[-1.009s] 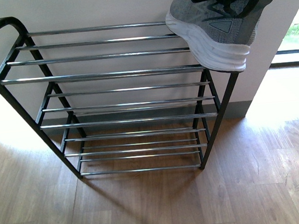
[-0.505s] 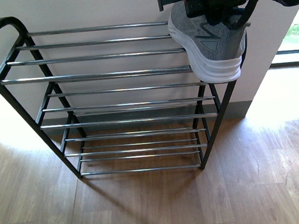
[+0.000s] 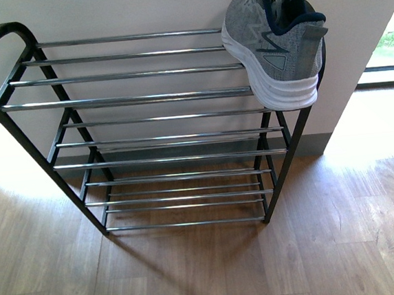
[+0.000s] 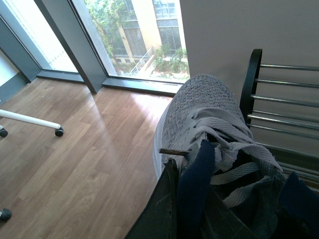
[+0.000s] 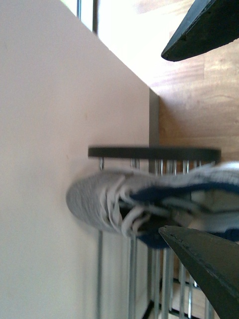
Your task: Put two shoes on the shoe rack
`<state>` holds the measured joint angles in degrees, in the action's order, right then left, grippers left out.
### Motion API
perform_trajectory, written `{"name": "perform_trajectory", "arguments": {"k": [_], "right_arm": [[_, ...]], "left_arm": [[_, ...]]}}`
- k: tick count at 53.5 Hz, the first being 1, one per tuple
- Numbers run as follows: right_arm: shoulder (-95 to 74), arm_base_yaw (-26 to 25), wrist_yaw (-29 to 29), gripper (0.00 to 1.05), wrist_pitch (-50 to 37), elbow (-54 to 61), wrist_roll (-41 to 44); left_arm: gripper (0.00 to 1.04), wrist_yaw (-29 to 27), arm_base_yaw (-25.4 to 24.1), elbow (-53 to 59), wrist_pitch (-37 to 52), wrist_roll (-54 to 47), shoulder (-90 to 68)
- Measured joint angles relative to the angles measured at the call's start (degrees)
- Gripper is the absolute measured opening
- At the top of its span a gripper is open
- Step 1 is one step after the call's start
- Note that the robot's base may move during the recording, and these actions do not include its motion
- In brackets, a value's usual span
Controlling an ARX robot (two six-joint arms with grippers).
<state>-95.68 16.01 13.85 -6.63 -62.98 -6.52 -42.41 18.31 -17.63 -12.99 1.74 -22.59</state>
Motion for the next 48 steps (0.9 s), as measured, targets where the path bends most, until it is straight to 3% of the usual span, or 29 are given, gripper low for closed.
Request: {"name": "perform_trajectory", "arguments": {"k": [3, 8, 16, 23, 32, 48], "right_arm": [[2.4, -1.4, 0.9, 0.95, -0.6, 0.8, 0.4], [4.2, -2.3, -0.4, 0.79, -23.6, 10.6, 3.8], [7.6, -3.7, -2.8, 0.58, -39.9, 23.4, 5.2], [13.9, -6.2, -4.1, 0.37, -44.1, 31.5, 5.9], [21.2, -8.6, -6.9, 0.02, -45.9, 41.8, 6.1], [32.8, -11.5, -9.6, 0.01, -44.7, 52.0, 6.4]], "left_arm": [[0.02, 0.0, 0.0, 0.0, 0.0, 0.0, 0.0], [0.02, 0.0, 0.0, 0.0, 0.0, 0.0, 0.0], [0.02, 0.0, 0.0, 0.0, 0.0, 0.0, 0.0], [0.02, 0.0, 0.0, 0.0, 0.0, 0.0, 0.0], [0.02, 0.0, 0.0, 0.0, 0.0, 0.0, 0.0], [0.02, 0.0, 0.0, 0.0, 0.0, 0.0, 0.0]]}}
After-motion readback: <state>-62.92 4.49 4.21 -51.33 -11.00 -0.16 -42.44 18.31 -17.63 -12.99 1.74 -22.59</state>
